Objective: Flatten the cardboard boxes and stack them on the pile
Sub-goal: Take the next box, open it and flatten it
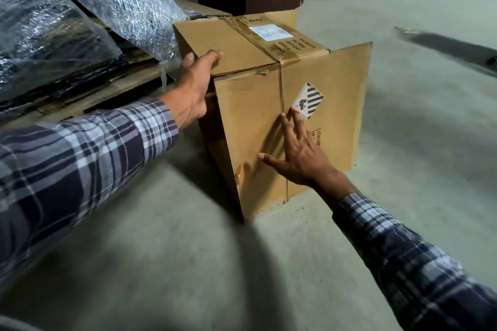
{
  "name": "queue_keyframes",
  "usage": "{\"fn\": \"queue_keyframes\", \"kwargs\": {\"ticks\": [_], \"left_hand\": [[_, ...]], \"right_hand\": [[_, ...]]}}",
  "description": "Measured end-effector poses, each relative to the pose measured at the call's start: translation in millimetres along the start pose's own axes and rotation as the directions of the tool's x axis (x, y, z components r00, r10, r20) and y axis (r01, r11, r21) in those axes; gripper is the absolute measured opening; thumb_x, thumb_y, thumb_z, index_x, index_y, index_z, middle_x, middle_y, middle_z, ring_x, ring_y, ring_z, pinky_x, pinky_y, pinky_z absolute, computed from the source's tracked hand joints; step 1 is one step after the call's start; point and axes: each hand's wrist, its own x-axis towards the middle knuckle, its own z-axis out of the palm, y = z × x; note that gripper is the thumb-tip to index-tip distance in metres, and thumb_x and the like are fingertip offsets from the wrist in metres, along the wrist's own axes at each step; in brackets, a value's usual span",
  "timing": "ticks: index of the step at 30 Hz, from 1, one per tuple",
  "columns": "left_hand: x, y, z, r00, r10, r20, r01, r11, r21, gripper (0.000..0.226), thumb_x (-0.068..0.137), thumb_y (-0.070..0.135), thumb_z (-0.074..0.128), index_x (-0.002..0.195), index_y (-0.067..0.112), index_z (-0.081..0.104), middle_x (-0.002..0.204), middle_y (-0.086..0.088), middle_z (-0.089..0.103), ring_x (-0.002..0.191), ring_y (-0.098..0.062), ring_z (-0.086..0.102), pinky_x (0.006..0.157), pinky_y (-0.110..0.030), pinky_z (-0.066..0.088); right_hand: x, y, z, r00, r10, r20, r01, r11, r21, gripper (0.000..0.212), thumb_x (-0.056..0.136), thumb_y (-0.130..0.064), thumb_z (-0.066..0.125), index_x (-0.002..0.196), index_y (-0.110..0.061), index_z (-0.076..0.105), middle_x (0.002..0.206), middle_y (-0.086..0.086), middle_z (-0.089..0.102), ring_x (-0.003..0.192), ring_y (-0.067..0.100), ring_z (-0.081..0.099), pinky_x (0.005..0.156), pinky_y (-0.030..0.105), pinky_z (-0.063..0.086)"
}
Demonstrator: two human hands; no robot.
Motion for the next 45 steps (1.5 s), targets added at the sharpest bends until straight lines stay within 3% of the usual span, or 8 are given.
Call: {"fn": "queue_keyframes", "kwargs": {"ticks": [8,15,26,31,36,39,42,45], "left_hand": [[36.4,-48.1,-16.2,0.989,-0.076,-0.129,0.093,0.987,0.133,0.089,0.072,0.065,0.082,0.147,0.030,0.048,0.129,0.007,0.069,0.113,-0.017,0.065,0.090,-0.042,0.054],[51.4,-114.5,-33.8,0.955,-0.295,-0.009,0.282,0.903,0.326,0.074,0.098,0.018,0.070,0.158,0.032,0.029,0.149,0.005,0.055,0.128,-0.019,0.058,0.103,-0.048,0.048],[31.0,-201.7,-20.7,0.879,-0.466,-0.104,0.454,0.750,0.481,0.103,0.096,0.018,0.073,0.165,0.031,-0.002,0.154,-0.005,0.043,0.120,-0.025,0.053,0.103,-0.051,0.054],[40.7,-215.4,-17.1,0.835,-0.507,-0.213,0.548,0.797,0.254,0.082,0.095,0.008,0.073,0.156,0.011,0.018,0.127,-0.013,0.059,0.109,-0.028,0.065,0.096,-0.051,0.060],[46.8,-215.5,-2.9,0.862,-0.469,-0.193,0.506,0.822,0.262,0.030,0.102,0.005,0.060,0.131,0.004,0.053,0.099,-0.006,0.066,0.080,-0.015,0.065,0.066,-0.030,0.053],[50.7,-207.3,9.2,0.889,-0.411,-0.200,0.450,0.865,0.222,0.036,0.101,0.007,0.054,0.136,0.009,0.049,0.121,-0.010,0.068,0.101,-0.021,0.067,0.075,-0.033,0.049],[53.3,-195.5,23.3,0.908,-0.359,-0.215,0.393,0.909,0.139,0.038,0.102,0.011,0.051,0.140,0.013,0.047,0.128,-0.008,0.064,0.112,-0.024,0.066,0.097,-0.037,0.055],[59.2,-178.1,27.2,0.920,-0.316,-0.231,0.345,0.934,0.098,0.030,0.102,0.017,0.052,0.132,0.016,0.051,0.127,-0.006,0.066,0.109,-0.023,0.068,0.100,-0.044,0.058]], "right_hand": [[16.6,20.5,65.3,0.977,0.093,0.191,-0.089,0.996,-0.028,0.109,0.090,-0.085,0.036,0.164,-0.026,-0.018,0.166,-0.002,-0.037,0.160,0.032,-0.003,0.122,0.064,0.027],[29.1,27.9,113.6,0.943,0.155,0.294,-0.158,0.987,-0.015,0.099,0.093,-0.082,0.033,0.166,-0.023,0.000,0.174,0.003,-0.018,0.160,0.033,0.001,0.121,0.064,0.030],[43.8,47.1,145.5,0.931,0.289,0.224,-0.304,0.952,0.039,0.061,0.101,-0.061,0.049,0.156,-0.041,0.033,0.170,0.005,0.014,0.150,0.040,0.021,0.115,0.064,0.032],[35.5,46.2,145.1,0.643,0.738,0.205,-0.738,0.526,0.423,0.120,0.074,-0.057,0.088,0.160,-0.024,0.011,0.169,0.018,-0.005,0.150,0.048,0.012,0.122,0.064,0.025],[38.9,79.0,131.8,0.383,0.843,0.378,-0.519,-0.142,0.843,0.104,0.068,-0.029,0.097,0.145,-0.017,0.028,0.136,0.016,0.053,0.119,0.034,0.060,0.092,0.049,0.061],[38.9,92.2,114.8,0.477,0.675,0.563,-0.288,-0.485,0.826,0.052,0.083,-0.018,0.087,0.127,-0.010,0.059,0.118,0.012,0.070,0.101,0.029,0.073,0.079,0.042,0.065],[40.5,93.4,92.1,0.645,0.558,0.522,-0.227,-0.512,0.829,0.027,0.096,-0.018,0.072,0.121,-0.014,0.063,0.114,0.009,0.067,0.103,0.026,0.071,0.095,0.044,0.061],[37.7,88.0,64.3,0.731,0.483,0.482,-0.220,-0.502,0.836,0.020,0.096,-0.015,0.069,0.115,-0.014,0.064,0.102,0.007,0.066,0.088,0.022,0.072,0.080,0.034,0.062]]}}
